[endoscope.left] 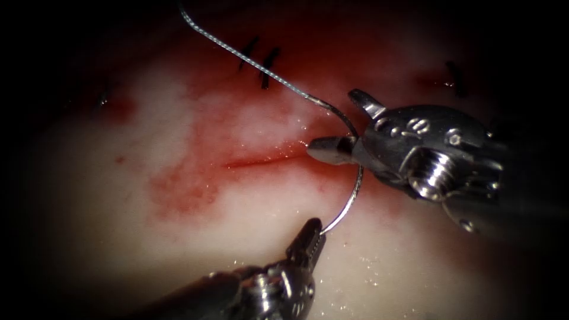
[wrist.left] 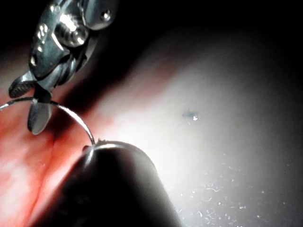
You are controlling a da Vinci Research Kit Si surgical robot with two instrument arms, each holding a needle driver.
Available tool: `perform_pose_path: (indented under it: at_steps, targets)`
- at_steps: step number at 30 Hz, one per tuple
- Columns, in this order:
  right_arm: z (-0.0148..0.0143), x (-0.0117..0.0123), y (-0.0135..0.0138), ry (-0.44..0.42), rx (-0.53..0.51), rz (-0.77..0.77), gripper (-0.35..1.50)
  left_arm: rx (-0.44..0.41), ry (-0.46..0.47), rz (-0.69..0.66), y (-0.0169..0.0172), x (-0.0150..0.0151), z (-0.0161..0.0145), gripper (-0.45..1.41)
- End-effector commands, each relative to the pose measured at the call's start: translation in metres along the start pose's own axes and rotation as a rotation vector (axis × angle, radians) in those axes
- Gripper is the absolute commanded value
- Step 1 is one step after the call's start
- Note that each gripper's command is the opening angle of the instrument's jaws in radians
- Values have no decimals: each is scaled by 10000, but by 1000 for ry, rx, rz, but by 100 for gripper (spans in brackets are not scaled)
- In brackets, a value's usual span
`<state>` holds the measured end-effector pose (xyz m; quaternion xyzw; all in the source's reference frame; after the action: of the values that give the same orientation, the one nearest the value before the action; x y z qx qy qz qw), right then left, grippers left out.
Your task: Wound Closure
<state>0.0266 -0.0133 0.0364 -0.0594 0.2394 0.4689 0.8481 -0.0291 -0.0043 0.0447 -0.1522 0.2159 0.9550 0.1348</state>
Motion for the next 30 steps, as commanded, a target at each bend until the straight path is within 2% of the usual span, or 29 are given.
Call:
perform_pose_path:
  at_steps: [1, 3, 4, 5, 14, 15, 16, 17, 19, 23, 24, 27, 30]
  targets:
    - [9, 2, -8, 5, 7, -5, 89, -1, 0, 2, 4, 3, 6, -45]
    - [8, 1, -9, 7, 9, -6, 35, -1, 0, 2, 4, 3, 6, -45]
    - [7, 0, -9, 7, 9, -6, -9, -1, -1, 8, 4, 2, 6, -45]
    - [6, 0, -10, 10, 13, -24, -35, 3, 0, 10, 3, 2, 5, -45]
    - [5, 0, -8, 4, -14, -46, -35, 42, 12, 45, -5, 0, -2, -45]
    - [4, 0, -7, 6, -14, -51, -35, 42, 10, 42, -8, 0, -2, 61]
    - [4, 0, -6, 13, -17, -59, -35, 38, 15, 41, -11, 0, -2, 108]
    - [4, 0, -5, 16, -21, -56, -35, 31, 28, 11, -14, 0, -1, 123]
    - [3, 1, -2, 30, -26, -61, -35, 6, 68, -58, -23, 3, 0, 140]
    - [1, 2, 8, 71, -15, -76, -35, -110, 215, -197, -30, 4, -11, 140]
    - [0, 3, 12, 102, 10, -77, -35, -191, 284, -273, -34, 4, -21, 140]
    - [-2, 2, 18, 170, 103, -77, -35, -317, 412, -399, -45, 5, -34, 140]
    - [-4, 1, 22, 246, 174, -74, -35, -415, 494, -516, -56, 2, -43, 135]
